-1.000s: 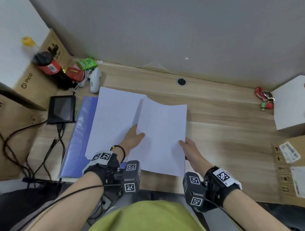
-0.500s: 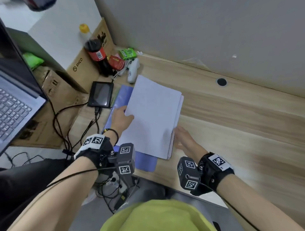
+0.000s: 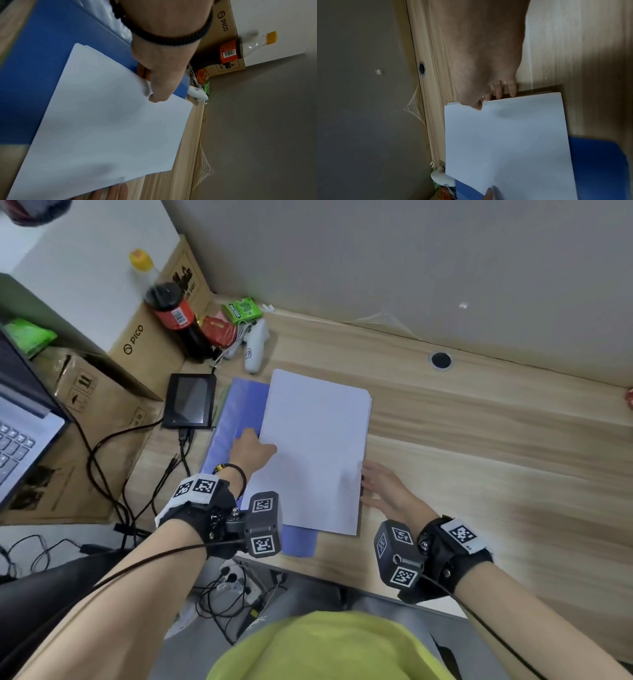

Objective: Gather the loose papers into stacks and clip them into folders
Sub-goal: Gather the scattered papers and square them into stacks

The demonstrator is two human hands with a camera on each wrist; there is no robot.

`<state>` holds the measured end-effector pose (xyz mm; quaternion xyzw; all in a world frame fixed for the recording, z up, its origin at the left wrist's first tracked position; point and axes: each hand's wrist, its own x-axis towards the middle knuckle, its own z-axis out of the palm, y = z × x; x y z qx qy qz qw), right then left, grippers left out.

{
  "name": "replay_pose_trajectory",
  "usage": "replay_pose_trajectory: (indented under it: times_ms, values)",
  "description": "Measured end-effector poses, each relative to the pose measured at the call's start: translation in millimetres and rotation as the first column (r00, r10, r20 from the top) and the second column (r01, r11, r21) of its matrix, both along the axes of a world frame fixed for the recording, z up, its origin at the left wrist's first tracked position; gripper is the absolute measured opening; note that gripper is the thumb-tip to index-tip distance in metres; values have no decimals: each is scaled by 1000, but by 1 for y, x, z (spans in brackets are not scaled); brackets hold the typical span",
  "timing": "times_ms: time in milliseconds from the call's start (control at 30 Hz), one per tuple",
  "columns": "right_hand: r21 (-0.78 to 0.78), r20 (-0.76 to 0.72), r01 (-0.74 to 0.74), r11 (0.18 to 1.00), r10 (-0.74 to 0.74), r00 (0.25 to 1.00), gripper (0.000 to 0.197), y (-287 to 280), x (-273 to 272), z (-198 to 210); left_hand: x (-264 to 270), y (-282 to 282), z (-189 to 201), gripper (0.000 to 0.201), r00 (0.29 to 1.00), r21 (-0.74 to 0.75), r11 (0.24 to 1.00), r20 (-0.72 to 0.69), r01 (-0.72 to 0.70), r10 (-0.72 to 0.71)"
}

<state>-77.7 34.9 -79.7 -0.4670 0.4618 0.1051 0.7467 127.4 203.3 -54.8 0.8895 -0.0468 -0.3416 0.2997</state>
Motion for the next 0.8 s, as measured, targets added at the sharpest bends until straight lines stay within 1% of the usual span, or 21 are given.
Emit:
replay_pose_trajectory:
  times_ms: [67,100,133,167,233,267,300,367,433,500,533,600,667,733,800]
  values:
    - [-7,-18,20,1000,-20,1000,39,-4,-5,0,-2,-1,-3,17,999,-45,999,-48,-9,7]
    - [-9,-29,23,1000,-24,999,37,-6,-9,-1,-3,-1,-4,12,998,-51,999,-64,-12,9]
    - [-7,-28,30,1000,-31,999,34,-7,-11,-2,-5,-1,-6,12,997,-53,998,-70,-18,15]
    - [-5,-28,36,999,-36,999,32,-7,-14,-2,-7,-1,-8,17,998,-54,998,-64,-29,26]
    - [-4,-24,44,999,-44,999,29,-7,-18,-3,-12,-2,-9,26,999,-47,998,1,-45,45]
    - [-6,-22,44,999,-44,999,29,-6,-20,-3,-16,-3,-7,27,998,-64,997,29,-51,52]
    - [-8,-24,43,999,-44,999,30,-6,-22,-4,-20,-6,-5,26,998,-105,993,27,-58,61]
    - [-6,-22,47,999,-47,999,31,-6,-25,-6,-27,-12,-1,24,998,-205,977,-33,-58,52]
    - [3,-23,65,998,-65,998,31,-6,-28,-4,-33,-18,3,30,996,-272,962,-85,-5,-19]
    - [10,-36,85,996,-84,996,31,-8,-34,-4,-39,-21,5,43,991,-296,952,-83,76,-105]
    - [9,-44,88,996,-88,995,31,-9,-37,-3,-41,-22,5,47,989,-312,945,-80,95,-126]
    - [-2,-69,89,996,-89,994,34,-12,-44,0,-45,-25,7,48,984,-347,930,-81,121,-158]
    - [-10,-85,121,993,-121,989,39,-18,-52,3,-50,-32,12,45,974,-403,904,-108,139,-198]
    - [-45,-82,163,986,-166,983,37,-23,-61,10,-57,-43,23,42,961,-469,872,-144,143,-235]
    - [-59,-56,214,975,-218,974,37,-30,-71,20,-64,-56,32,45,938,-527,835,-181,162,-296]
